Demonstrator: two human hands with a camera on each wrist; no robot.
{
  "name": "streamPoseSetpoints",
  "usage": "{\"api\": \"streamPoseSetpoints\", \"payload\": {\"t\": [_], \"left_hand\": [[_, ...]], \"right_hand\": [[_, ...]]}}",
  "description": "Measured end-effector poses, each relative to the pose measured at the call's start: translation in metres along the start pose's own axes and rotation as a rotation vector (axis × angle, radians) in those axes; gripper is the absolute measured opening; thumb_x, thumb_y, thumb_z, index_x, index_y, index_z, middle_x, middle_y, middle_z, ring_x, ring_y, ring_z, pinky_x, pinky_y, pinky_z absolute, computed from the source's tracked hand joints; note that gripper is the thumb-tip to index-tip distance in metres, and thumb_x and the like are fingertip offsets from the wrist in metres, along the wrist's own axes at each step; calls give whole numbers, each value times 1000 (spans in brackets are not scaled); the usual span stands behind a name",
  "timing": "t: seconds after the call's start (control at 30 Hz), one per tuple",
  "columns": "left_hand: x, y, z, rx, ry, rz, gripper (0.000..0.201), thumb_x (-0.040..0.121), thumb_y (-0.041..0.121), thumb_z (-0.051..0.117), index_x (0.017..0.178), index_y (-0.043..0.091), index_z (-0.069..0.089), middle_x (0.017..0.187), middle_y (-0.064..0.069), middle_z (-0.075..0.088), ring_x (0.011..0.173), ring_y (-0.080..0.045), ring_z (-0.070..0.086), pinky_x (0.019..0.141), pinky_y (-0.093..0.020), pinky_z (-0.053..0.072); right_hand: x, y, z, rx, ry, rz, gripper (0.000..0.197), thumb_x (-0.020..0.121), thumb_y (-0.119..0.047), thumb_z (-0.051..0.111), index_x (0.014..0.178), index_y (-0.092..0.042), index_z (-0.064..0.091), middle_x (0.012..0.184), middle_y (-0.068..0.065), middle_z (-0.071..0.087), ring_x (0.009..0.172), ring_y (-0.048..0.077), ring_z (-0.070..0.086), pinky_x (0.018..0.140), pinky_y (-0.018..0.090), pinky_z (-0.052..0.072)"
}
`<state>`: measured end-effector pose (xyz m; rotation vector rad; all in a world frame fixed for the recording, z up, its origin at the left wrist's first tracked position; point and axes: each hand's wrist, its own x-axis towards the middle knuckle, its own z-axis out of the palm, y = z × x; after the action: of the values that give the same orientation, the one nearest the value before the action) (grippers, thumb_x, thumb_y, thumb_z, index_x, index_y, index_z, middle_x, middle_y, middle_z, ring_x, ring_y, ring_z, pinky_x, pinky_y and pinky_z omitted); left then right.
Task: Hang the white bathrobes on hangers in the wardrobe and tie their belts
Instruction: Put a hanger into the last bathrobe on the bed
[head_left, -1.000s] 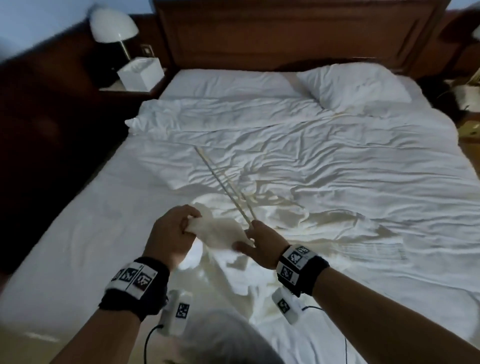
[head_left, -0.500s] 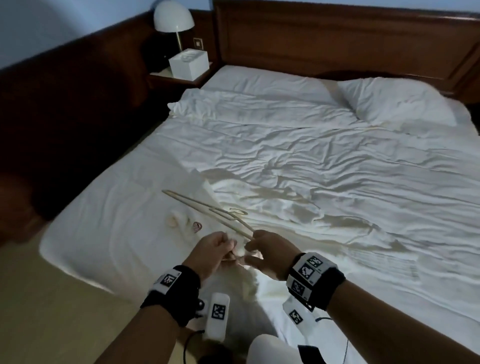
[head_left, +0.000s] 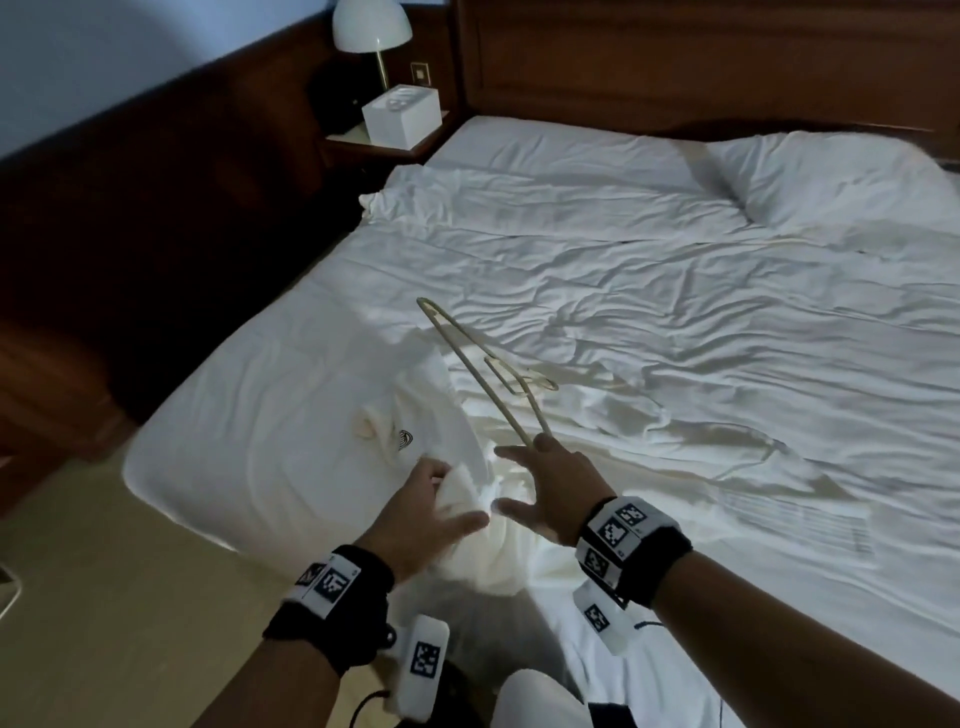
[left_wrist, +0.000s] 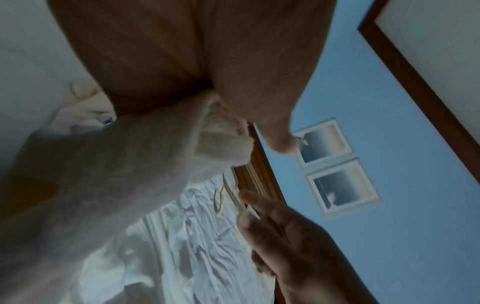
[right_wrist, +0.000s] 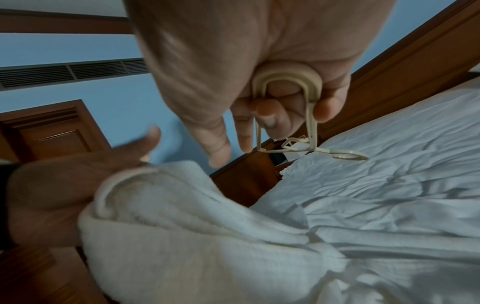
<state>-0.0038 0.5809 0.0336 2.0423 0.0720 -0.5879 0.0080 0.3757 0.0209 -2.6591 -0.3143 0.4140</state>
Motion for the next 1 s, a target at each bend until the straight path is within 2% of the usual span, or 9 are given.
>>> {"api": "streamPoseSetpoints", "payload": {"t": [0.07,0.17,0.27,0.47,0.67,0.77,0.87,0.93,1.0], "left_hand": [[-5,6,-6,169,-18,74,47,81,25,74,115,29,42,109,8,57,97,-10,59,81,-24,49],[-16,10,-24,304,0,198,40,84,23,70,113,33,43,104,16,55,96,-1,56,81,-11,43],[-24,5,-56,300,65,197,33,86,24,68,110,34,47,100,18,58,90,4,56,73,-11,45],[6,-49,-176,584,477,86,14,88,18,64,99,15,56,96,-8,58,92,-28,59,79,-32,47],[24,-69,-320,443,796,-52,8,90,15,54,91,9,59,92,-15,63,91,-36,62,69,-33,41],[17,-42,-420,437,994,0,10,90,11,55,95,8,63,101,-20,66,96,-39,61,73,-36,42],[-7,27,-508,424,1200,209,12,87,15,63,97,9,67,105,-20,68,100,-38,62,82,-38,46],[-25,79,-541,467,1198,376,22,82,24,70,97,8,67,100,-19,68,95,-34,63,78,-36,45],[-39,114,-550,525,1000,489,39,71,47,71,89,12,67,88,-14,68,82,-25,60,69,-33,41]], "right_hand": [[11,-16,6,-39,-39,-9,72,81,-66,59,144,-45,32,126,-3,44,112,22,51,103,39,38],[30,-36,14,-38,-61,0,53,83,-58,60,133,-46,47,111,-6,43,102,25,54,99,40,42],[51,-54,6,-64,-38,-29,29,91,-37,55,119,-29,61,109,-3,48,103,25,58,96,36,42],[120,-160,-54,-202,256,-188,25,93,-33,45,99,-13,60,111,5,52,98,29,56,84,36,37],[170,-296,-108,-175,441,-348,21,89,-32,52,72,-19,50,93,-1,46,72,25,47,77,36,39],[186,-333,-115,-89,505,-376,24,89,-30,52,68,-19,47,89,-3,47,67,25,48,66,32,39],[202,-355,-134,15,613,-390,27,91,-32,54,67,-21,55,83,-4,49,70,20,51,62,29,39],[214,-355,-151,110,672,-394,33,91,-31,54,60,-21,50,73,-4,50,68,20,52,60,30,41],[224,-343,-166,211,737,-380,34,88,-33,52,57,-19,49,67,-2,54,70,25,58,61,31,44]]}}
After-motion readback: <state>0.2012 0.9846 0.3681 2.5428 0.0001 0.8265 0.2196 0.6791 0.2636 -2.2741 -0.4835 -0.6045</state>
